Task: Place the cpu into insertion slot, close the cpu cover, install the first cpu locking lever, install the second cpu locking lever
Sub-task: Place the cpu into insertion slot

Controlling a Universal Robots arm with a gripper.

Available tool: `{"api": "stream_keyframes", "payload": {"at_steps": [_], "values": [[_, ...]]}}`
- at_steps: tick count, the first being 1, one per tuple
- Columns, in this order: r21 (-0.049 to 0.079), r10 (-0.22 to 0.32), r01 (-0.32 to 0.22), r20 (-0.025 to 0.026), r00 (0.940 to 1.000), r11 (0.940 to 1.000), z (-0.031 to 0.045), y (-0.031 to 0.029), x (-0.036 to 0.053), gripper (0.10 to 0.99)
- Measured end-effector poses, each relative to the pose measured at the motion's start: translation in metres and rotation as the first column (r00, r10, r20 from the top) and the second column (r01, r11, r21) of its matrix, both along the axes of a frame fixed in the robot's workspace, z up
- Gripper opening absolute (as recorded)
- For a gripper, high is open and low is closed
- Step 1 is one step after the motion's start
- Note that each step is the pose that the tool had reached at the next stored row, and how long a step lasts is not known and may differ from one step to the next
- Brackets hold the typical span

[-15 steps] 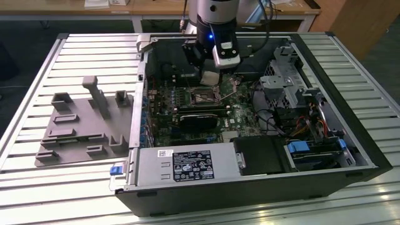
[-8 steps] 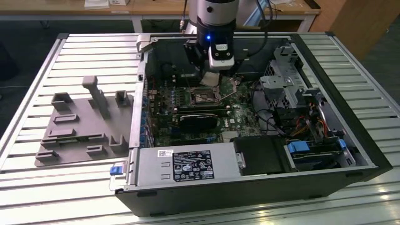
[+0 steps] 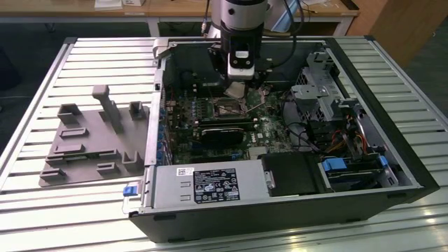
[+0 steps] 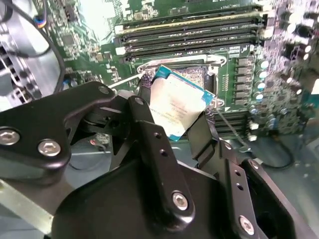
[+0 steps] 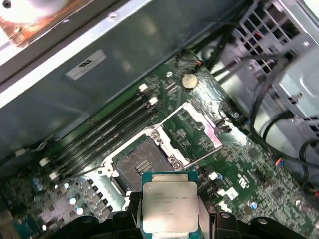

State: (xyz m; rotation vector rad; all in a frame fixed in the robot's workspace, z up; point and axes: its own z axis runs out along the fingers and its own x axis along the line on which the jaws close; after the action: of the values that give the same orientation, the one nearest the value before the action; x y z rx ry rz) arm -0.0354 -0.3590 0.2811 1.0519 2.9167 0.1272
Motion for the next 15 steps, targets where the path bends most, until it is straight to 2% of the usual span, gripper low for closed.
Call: {"api": "stream_keyframes", "payload": {"at_steps": [4, 7, 11, 15], "values": [[0.000, -0.072, 0.072, 0.0000, 0.9974, 0.9974, -0.0011, 0.0000, 0.0000, 0.537], [0.000, -0.127, 0.127, 0.0000, 0.9919, 0.9919, -0.0019, 0.0000, 0.0000, 0.537], [0.000, -0.199, 0.199, 0.0000, 0.9801, 0.9801, -0.0029, 0.0000, 0.0000, 0.537], [0.000, -0.270, 0.270, 0.0000, 0.9628, 0.9628, -0.0039, 0.0000, 0.0000, 0.537]]}}
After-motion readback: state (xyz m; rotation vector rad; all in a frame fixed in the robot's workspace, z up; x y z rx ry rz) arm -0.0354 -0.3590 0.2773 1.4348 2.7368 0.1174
